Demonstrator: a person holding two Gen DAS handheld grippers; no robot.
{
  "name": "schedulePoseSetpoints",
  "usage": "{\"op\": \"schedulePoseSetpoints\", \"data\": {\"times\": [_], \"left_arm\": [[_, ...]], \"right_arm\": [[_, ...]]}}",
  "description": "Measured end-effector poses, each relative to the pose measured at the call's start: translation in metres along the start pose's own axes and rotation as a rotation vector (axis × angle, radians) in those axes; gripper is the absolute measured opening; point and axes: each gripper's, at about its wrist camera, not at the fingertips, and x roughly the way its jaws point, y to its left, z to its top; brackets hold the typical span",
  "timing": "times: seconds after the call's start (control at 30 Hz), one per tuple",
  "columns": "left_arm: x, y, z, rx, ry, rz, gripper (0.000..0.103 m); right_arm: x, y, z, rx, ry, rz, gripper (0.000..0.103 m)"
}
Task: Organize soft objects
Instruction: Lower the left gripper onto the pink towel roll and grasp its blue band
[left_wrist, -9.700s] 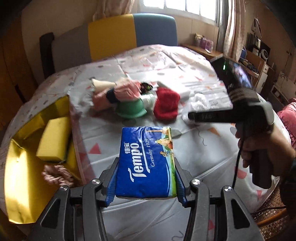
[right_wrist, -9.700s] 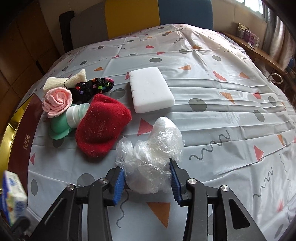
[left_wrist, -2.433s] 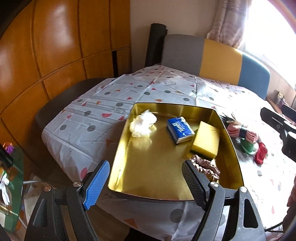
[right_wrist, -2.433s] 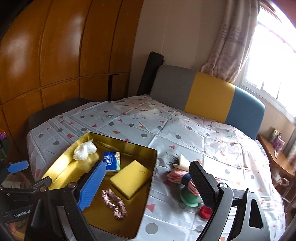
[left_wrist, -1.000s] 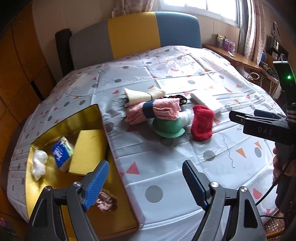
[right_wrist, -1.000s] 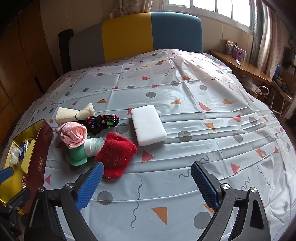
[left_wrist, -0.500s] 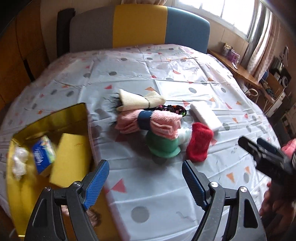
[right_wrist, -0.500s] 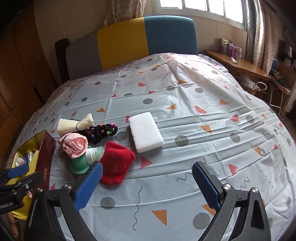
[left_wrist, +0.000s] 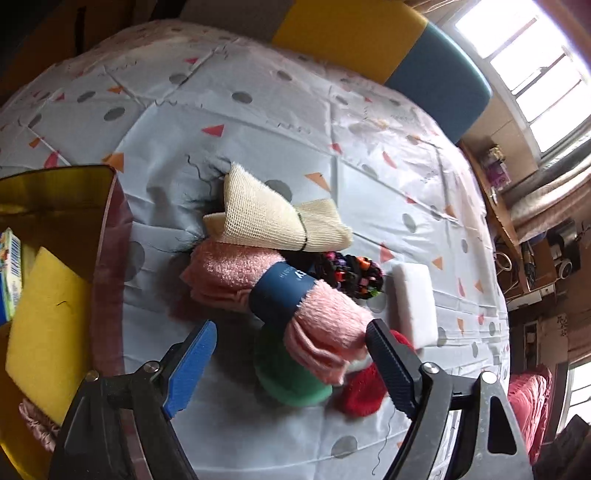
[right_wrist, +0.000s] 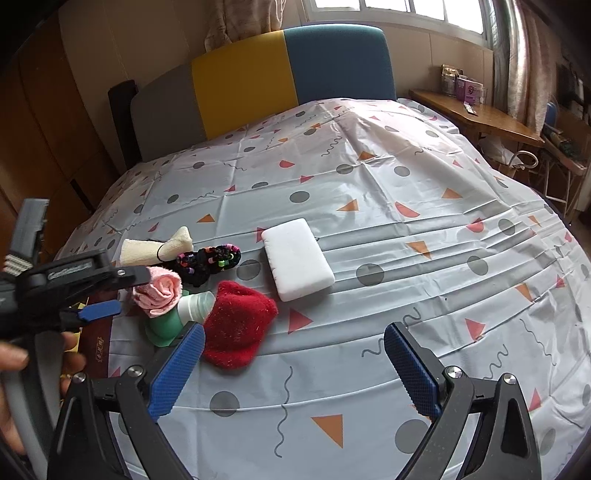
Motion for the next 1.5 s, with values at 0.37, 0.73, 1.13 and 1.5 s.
{"op": "schedulePoseSetpoints", "data": {"times": [0.37,0.73,1.13,1.5], "left_arm": [[0.023,0.004,0.017,-0.085,0.030,-0.079,0.056],[-0.015,-0.022,-0.025,0.308,0.014,-0.176,0.025],[-0.048,0.007,-0.078,0.347,0.160,-0.191,0.045],[-0.033,0.012,-0.065,0.123,0.110,-0.073,0.058]], "right_arm": [[0.005,-0.002,-0.001,0.012,0.020,0.012,0.098],[0.009,-0.003,-0.003,0.009,0.029,-0.001,0.098],[0.007,0.001,-0.004,-0.002,0.030,-0.009,0.098],[0.002,0.000,-0.003,0.003,0.019,-0.001,0.098]]}}
